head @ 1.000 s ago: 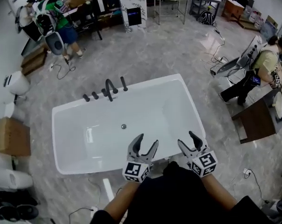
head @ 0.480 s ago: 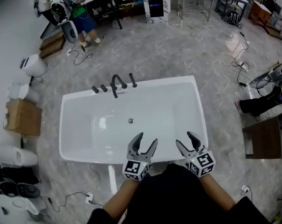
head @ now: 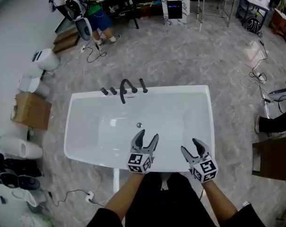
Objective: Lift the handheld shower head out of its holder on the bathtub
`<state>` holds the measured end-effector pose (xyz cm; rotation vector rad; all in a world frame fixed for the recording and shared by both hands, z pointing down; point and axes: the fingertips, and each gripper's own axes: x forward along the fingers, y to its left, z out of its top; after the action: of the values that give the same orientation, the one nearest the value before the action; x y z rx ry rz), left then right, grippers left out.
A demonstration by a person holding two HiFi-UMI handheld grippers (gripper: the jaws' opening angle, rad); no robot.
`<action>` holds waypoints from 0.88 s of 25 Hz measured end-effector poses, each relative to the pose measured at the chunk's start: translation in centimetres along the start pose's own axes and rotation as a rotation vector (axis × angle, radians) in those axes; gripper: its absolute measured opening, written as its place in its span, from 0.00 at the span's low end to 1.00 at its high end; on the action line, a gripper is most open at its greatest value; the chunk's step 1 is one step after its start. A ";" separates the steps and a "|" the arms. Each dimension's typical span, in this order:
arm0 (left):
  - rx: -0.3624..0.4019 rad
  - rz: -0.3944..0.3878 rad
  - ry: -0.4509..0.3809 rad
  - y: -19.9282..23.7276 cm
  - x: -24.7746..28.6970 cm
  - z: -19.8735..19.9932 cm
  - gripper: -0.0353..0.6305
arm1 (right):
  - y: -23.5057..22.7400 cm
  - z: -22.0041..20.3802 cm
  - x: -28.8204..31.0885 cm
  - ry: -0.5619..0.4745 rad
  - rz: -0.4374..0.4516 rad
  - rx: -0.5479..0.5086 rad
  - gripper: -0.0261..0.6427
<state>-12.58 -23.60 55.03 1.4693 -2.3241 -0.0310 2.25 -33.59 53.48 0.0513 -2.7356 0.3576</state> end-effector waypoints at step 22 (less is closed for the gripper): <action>-0.057 0.062 -0.009 18.0 17.5 -3.3 0.45 | -0.3 -3.5 13.1 0.029 -0.082 0.056 0.38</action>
<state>-33.63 -30.15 67.56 1.3713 -2.3546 -0.0861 -8.58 -32.81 61.54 0.1719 -2.6848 0.4080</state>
